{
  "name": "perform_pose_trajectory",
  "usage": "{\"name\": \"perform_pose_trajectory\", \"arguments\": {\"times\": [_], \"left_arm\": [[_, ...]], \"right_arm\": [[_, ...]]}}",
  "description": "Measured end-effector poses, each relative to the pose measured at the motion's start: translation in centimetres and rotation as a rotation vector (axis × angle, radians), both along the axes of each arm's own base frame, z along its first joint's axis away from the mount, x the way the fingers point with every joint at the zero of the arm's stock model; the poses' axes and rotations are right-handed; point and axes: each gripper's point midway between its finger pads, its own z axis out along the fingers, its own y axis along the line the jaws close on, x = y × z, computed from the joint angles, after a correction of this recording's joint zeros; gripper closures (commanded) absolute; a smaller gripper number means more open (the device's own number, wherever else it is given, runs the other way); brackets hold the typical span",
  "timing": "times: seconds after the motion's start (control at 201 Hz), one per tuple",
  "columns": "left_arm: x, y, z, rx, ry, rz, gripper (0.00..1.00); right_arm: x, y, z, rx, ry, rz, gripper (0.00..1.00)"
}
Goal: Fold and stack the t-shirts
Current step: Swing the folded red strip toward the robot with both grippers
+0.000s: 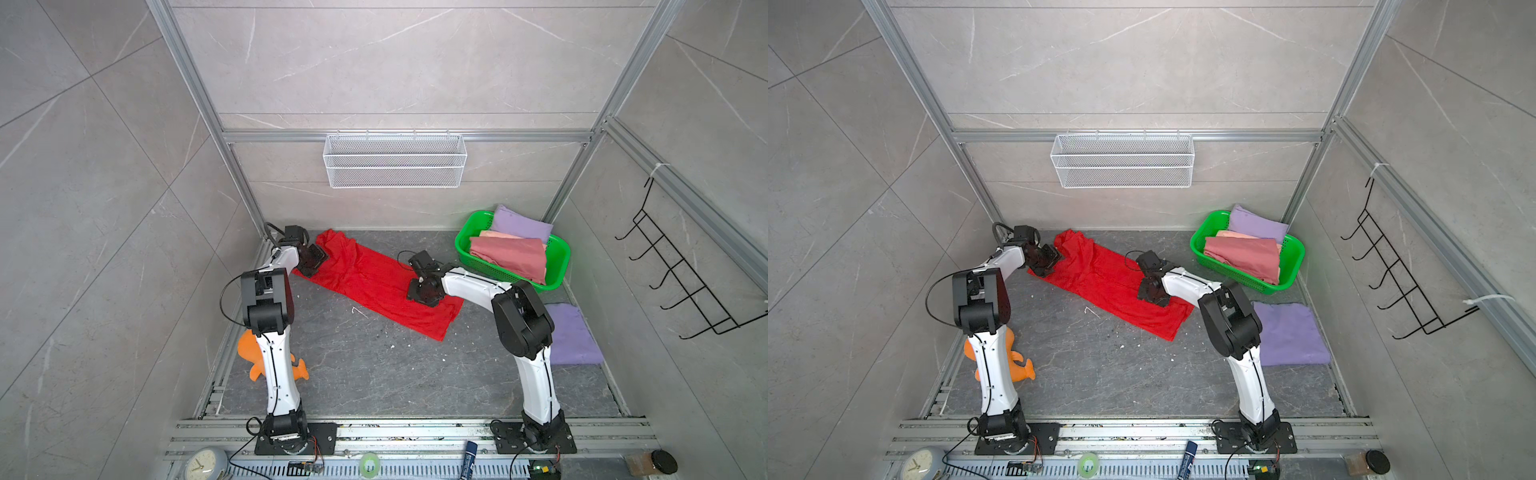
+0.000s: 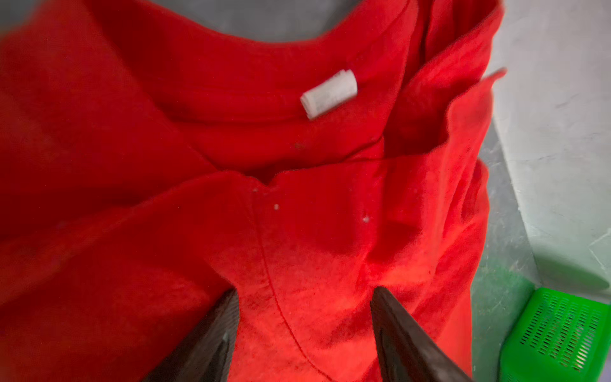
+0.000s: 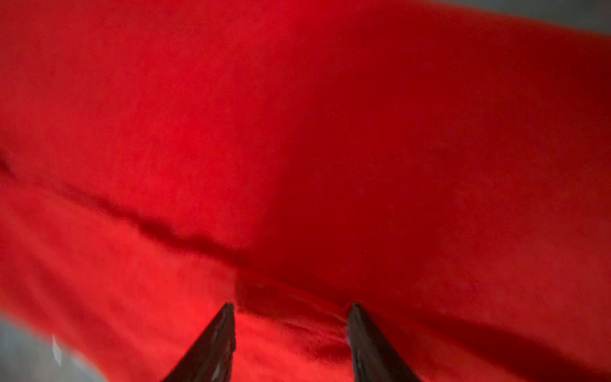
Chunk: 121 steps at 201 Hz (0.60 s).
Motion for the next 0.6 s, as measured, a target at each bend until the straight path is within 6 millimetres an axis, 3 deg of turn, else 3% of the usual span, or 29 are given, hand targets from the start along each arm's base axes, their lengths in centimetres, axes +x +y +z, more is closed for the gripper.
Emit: {"name": "perform_pose_trajectory", "arguments": {"times": [0.144,0.264,0.383,0.602], "left_arm": [[2.7,-2.7,0.5,0.021,-0.065,-0.108,0.33],[3.1,-5.2,1.3,0.033,-0.091,-0.177,0.33],[3.0,-7.2,2.7,0.058,-0.120,-0.223,0.32],[1.4,-8.8,5.9,0.124,-0.140,-0.250,0.31]], "right_arm": [[-6.5,5.5,0.4,0.016,0.073,0.281,0.43],[-10.4,7.8,1.1,0.031,0.132,0.429,0.42],[-10.2,7.9,2.1,0.041,0.122,0.453,0.42],[-8.3,6.8,4.2,0.042,0.036,0.421,0.41]]}}
